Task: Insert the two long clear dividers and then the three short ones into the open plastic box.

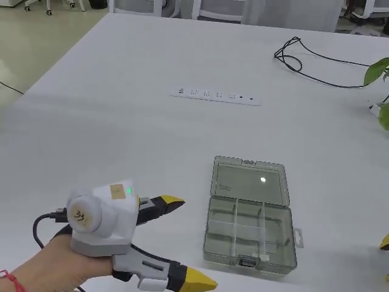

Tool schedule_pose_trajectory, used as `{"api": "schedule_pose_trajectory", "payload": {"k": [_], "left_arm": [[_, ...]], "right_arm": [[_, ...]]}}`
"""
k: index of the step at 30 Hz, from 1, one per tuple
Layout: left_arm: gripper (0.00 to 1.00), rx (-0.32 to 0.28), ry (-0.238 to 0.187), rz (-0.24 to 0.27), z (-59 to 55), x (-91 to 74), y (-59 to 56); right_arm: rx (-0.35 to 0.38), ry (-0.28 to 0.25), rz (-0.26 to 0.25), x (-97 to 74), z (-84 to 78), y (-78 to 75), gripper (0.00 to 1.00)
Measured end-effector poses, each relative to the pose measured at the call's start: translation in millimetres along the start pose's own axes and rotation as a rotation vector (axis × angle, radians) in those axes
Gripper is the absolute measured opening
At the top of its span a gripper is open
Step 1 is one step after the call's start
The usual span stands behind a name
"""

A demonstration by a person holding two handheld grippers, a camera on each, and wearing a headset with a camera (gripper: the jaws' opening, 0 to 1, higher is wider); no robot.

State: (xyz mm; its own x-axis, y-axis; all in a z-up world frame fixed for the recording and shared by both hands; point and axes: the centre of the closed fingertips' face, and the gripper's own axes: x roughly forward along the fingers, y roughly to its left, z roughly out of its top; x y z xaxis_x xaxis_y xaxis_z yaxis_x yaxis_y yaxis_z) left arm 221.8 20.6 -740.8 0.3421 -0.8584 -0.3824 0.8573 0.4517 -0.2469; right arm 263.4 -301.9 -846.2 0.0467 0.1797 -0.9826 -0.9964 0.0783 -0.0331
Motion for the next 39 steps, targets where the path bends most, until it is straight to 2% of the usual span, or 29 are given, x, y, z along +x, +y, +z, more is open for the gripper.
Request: {"api": "schedule_pose_trajectory", "payload": {"k": [6, 15, 18, 23, 28, 31, 34, 36, 39], "left_arm": [[0.97, -0.003, -0.001, -0.004, 1.3, -1.0, -1.8], [0.96, -0.009, -0.005, -0.005, 2.8, -0.8, -2.6], [0.95, -0.022, -0.012, -0.001, 5.5, -0.5, -1.8], [0.93, -0.049, -0.055, 0.006, 17.6, -0.6, -0.1], [0.91, -0.072, -0.061, 0.007, 21.0, 1.1, 2.2], [0.89, -0.112, -0.081, 0.009, 26.5, 2.5, 3.4], [0.87, -0.139, -0.086, 0.007, 30.4, 4.7, 2.3], [0.88, -0.219, -0.06, 0.003, 28.0, 7.0, -0.1], [0.88, -0.221, -0.075, 0.006, 31.7, 10.0, 1.3]], "right_arm": [[0.015, -0.021, -0.032, -6.3, 5.3, -1.9, 0.33], [0.043, -0.073, -0.082, -19.2, 23.2, -0.8, 0.33], [0.052, -0.099, -0.103, -24.4, 33.2, 0.2, 0.33], [0.049, -0.136, -0.132, -34.5, 53.0, 3.0, 0.33], [0.028, -0.169, -0.156, -46.1, 72.7, 3.7, 0.33], [0.012, -0.191, -0.171, -55.8, 88.9, 6.1, 0.33], [-0.008, -0.207, -0.179, -53.3, 92.6, 7.6, 0.33], [-0.024, -0.213, -0.187, -58.5, 101.7, 8.3, 0.33], [-0.051, -0.211, -0.2, -65.1, 113.4, 9.9, 0.33]]}}
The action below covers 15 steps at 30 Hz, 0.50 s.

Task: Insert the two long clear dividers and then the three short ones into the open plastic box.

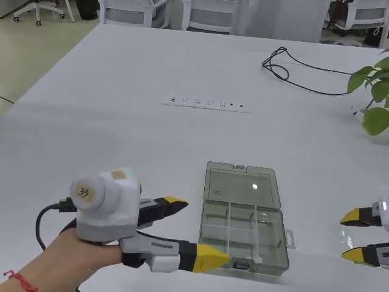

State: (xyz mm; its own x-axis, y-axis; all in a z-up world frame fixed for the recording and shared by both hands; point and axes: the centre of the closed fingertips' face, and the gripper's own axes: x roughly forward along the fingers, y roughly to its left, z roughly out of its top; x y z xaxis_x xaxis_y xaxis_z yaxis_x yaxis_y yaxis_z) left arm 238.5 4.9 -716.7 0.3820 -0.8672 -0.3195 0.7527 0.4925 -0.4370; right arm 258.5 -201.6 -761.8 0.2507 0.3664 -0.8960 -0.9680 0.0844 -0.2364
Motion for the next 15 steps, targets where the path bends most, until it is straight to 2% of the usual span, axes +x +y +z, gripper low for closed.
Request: {"api": "schedule_pose_trajectory", "payload": {"k": [2, 4, 6, 9, 11, 13, 15], "left_arm": [[0.86, -0.003, -0.006, 0.005, 2.1, 1.9, 0.2], [0.83, -0.032, 0.007, 0.014, 1.5, 4.5, 0.6], [0.79, -0.047, -0.003, 0.014, 4.9, 7.4, -0.6], [0.77, -0.099, -0.011, 0.002, 9.3, 13.0, -6.1], [0.75, -0.107, -0.016, -0.002, 11.6, 16.9, -9.3], [0.71, -0.143, 0.006, -0.004, 9.4, 21.1, -12.1], [0.7, -0.142, -0.001, -0.005, 11.4, 24.7, -15.1]], "right_arm": [[-0.007, 0.0, -0.004, -2.0, 8.2, 1.1, 0.33], [-0.023, 0.003, -0.009, -4.2, 17.3, 2.8, 0.33], [-0.04, 0.004, -0.012, -6.5, 26.6, 5.4, 0.33], [-0.049, -0.003, -0.017, -9.3, 41.5, 8.9, 0.33], [-0.057, -0.006, -0.02, -10.8, 49.7, 11.7, 0.33], [-0.066, -0.005, -0.02, -11.9, 56.6, 14.8, 0.33], [-0.079, -0.003, -0.024, -12.8, 61.7, 16.7, 0.33]]}}
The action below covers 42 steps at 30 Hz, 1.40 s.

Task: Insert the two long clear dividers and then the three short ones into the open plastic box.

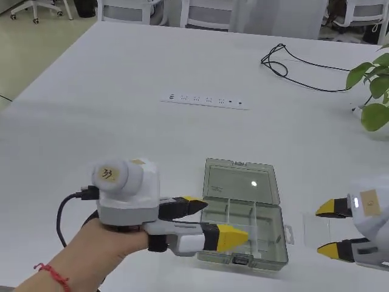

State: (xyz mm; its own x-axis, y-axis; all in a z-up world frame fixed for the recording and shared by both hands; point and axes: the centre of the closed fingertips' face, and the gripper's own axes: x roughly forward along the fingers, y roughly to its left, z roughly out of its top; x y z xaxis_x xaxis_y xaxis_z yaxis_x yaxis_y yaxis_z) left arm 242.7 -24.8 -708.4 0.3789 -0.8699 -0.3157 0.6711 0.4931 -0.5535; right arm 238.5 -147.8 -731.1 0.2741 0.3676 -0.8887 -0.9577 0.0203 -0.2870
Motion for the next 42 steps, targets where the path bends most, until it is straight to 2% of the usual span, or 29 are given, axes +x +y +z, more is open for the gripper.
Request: {"api": "schedule_pose_trajectory", "payload": {"k": [6, 16, 22, 27, 30, 39, 42], "left_arm": [[0.58, -0.058, 0.014, -0.03, -3.6, 14.8, -14.8], [0.45, -0.095, 0.041, -0.076, -12.2, 33.6, -35.0], [0.38, -0.135, 0.025, -0.093, -9.9, 37.6, -39.7], [0.34, -0.146, 0.032, -0.107, -12.3, 42.8, -45.0], [0.29, -0.151, 0.045, -0.123, -15.6, 46.8, -49.3], [0.17, -0.162, 0.067, -0.141, -22.0, 50.2, -53.6], [0.12, -0.173, 0.062, -0.147, -21.7, 50.7, -54.1]], "right_arm": [[-0.016, -0.001, -0.012, -2.4, 18.8, 6.1, 0.33], [-0.009, -0.034, -0.017, -1.3, 45.5, 15.4, 0.33], [-0.003, -0.055, -0.014, -1.7, 56.2, 19.4, 0.33], [0.004, -0.075, -0.012, -4.0, 64.4, 23.2, 0.33], [0.011, -0.086, -0.013, -5.6, 69.0, 24.0, 0.33], [0.01, -0.083, -0.017, -6.5, 69.7, 26.3, 0.33], [0.007, -0.081, -0.018, -6.8, 70.2, 27.1, 0.33]]}}
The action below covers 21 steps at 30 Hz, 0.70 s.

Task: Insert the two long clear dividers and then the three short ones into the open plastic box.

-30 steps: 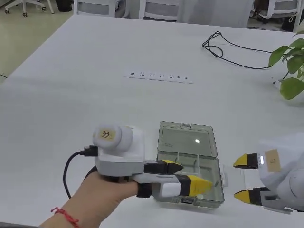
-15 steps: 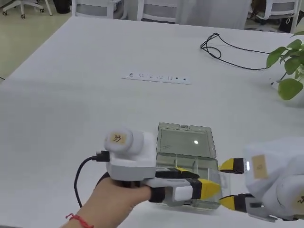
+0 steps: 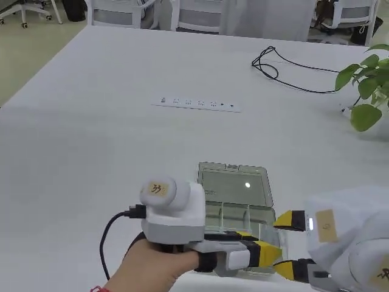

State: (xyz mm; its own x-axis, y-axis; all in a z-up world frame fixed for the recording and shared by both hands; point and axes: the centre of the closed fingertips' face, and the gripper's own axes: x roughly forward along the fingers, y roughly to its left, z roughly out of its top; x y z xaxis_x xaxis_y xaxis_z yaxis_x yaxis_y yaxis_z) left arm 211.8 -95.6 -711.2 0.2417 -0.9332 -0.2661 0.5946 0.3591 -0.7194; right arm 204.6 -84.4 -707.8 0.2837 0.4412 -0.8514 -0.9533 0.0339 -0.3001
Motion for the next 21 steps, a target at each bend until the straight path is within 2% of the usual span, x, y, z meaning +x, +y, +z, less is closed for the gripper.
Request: {"api": "schedule_pose_trajectory", "payload": {"k": [11, 21], "left_arm": [[0.01, -0.054, -0.007, -0.025, -0.5, 1.9, -3.3], [0.0, -0.143, -0.04, -0.052, 0.5, 1.3, -2.6]], "right_arm": [[-0.022, 0.014, -0.007, -0.8, -0.5, -0.6, 0.33], [-0.046, 0.024, -0.013, 0.1, 0.2, -0.2, 0.33]]}}
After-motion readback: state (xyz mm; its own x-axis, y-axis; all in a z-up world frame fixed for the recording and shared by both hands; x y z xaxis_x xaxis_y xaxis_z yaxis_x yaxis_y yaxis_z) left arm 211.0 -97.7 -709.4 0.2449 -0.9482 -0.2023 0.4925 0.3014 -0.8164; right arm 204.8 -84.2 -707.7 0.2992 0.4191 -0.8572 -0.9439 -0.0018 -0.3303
